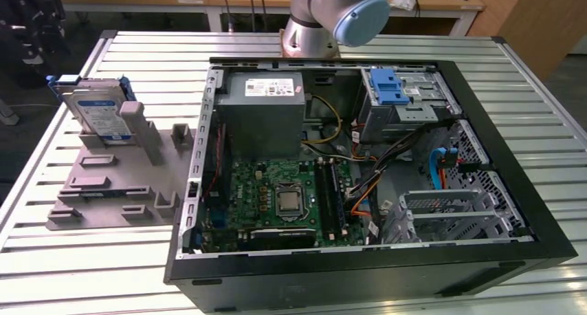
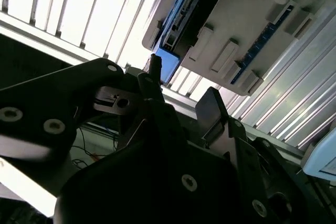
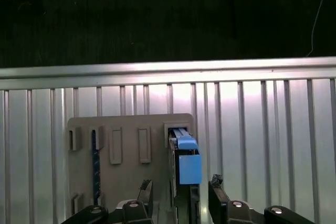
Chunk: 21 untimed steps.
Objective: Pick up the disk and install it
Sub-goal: 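Pick up the disk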
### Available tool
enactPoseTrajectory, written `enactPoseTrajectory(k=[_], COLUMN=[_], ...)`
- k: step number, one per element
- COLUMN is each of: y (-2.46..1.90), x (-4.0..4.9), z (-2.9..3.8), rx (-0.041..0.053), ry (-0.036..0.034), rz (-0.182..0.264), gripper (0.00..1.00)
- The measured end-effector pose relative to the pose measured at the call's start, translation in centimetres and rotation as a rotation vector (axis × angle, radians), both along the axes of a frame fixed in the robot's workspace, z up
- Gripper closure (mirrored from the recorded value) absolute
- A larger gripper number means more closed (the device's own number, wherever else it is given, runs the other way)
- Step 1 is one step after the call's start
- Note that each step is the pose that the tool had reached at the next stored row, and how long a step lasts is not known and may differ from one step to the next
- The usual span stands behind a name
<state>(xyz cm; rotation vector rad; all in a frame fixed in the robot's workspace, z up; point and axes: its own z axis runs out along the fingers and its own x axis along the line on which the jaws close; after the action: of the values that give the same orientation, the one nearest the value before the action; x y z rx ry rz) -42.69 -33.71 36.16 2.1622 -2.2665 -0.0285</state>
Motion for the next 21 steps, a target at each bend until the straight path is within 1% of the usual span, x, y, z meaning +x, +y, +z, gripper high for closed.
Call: enactPoseTrajectory(k=[4, 6, 9, 13, 17, 21], y=[0.01, 0.02, 0.06, 0.25, 0.40, 0.41], x=[-0.01, -0.07, -0.14, -0.19, -0.23, -0.24], z=[-0.51, -0.86, -1.40, -2.07, -2.40, -2.41], rx=[0.0000, -0.0005, -0.0042, -0.0050, -0.0050, -0.0050], ry=[-0.0010, -0.0012, -0.0012, -0.0010, -0.0011, -0.0010], rz=[0.051, 0.053, 0.053, 0.053, 0.053, 0.053], gripper=[0.46, 0.46, 0.46, 0.46, 0.46, 0.46])
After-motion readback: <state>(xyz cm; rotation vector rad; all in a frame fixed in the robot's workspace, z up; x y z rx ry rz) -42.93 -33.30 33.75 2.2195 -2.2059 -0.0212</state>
